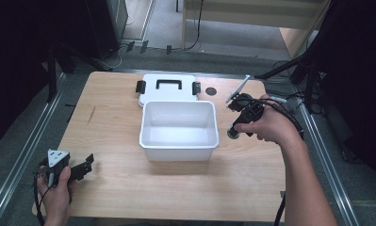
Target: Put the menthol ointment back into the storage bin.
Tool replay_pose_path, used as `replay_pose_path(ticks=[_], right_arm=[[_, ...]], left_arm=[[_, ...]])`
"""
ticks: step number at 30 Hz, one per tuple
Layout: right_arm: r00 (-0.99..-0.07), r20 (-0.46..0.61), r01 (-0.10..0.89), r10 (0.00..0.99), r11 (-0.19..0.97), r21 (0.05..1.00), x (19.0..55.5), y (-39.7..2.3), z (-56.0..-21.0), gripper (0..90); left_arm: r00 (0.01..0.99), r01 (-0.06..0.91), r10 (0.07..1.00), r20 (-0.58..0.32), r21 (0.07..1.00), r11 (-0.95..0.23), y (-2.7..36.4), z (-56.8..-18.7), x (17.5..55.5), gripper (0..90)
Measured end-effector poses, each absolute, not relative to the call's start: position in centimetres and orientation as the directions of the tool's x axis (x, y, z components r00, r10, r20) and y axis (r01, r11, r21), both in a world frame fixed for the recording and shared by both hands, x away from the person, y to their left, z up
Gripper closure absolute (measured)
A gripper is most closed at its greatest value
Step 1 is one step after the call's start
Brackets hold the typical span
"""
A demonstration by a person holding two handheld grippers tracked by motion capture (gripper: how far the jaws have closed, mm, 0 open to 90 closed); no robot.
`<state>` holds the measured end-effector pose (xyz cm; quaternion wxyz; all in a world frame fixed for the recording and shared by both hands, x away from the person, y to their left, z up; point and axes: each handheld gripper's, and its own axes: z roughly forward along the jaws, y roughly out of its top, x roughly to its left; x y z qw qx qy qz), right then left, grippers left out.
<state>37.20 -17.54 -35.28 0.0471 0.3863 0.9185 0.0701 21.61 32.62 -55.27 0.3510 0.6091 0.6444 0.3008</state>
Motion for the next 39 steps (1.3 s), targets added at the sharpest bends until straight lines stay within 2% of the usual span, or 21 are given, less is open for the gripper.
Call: replay_pose_path(ticks=[10,23,30,39], right_arm=[[-0.727,-0.054,0.668,0.684,0.723,0.176,37.6,-15.2,-32.7,51.4],[-0.791,-0.042,0.597,0.611,0.784,0.167,38.5,-11.8,-33.6,51.4],[-0.864,-0.05,0.483,0.502,0.852,0.204,38.9,-10.7,-34.6,51.4],[-0.93,-0.105,0.333,0.353,0.927,0.175,39.5,-9.9,-36.5,51.3]], left_arm=[[-0.011,0.575,0.996,-0.088,0.814,0.078,32.7,-55.3,21.6,14.3],[-0.006,0.579,0.995,-0.099,0.811,0.084,32.7,-55.3,21.6,14.3],[-0.004,0.579,0.995,-0.1,0.811,0.084,32.7,-55.3,21.7,14.3],[-0.003,0.579,0.995,-0.102,0.811,0.085,32.8,-55.3,21.7,14.3]])
